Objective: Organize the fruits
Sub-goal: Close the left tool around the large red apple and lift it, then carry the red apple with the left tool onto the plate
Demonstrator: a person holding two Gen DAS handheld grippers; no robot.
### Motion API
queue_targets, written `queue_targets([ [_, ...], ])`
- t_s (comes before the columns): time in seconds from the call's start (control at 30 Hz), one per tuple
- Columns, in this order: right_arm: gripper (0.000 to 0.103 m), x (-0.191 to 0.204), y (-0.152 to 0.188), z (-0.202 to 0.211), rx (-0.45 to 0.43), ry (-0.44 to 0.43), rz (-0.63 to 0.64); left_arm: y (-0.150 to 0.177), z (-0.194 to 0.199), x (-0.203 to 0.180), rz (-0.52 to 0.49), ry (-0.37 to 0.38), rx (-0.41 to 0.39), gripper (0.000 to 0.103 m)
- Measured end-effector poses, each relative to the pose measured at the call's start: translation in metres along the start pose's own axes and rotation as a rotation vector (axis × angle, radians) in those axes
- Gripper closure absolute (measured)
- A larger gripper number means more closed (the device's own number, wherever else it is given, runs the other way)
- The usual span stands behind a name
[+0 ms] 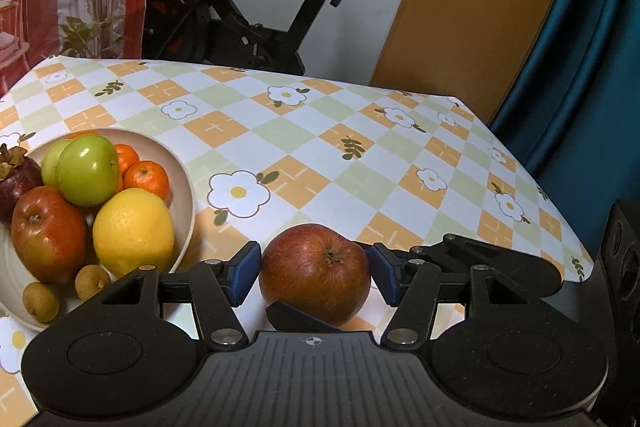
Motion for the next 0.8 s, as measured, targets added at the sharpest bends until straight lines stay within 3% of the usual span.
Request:
queue_targets([
  [0.8,0.037,0.03,-0.018,0.001,0.011,-0.014,0.078,-0.013,0.037,0.027,0.101,0.012,-0.113,0.041],
])
Point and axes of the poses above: each gripper's, at about its wrist camera, not at the fingertips, and z roughly against the way its jaws point, x to its left, y to its underside, the point moved 10 cm from there along -z, roughly the way its jaws point, and after that the axes turned 3 degrees about y, right-handed, at the moved point
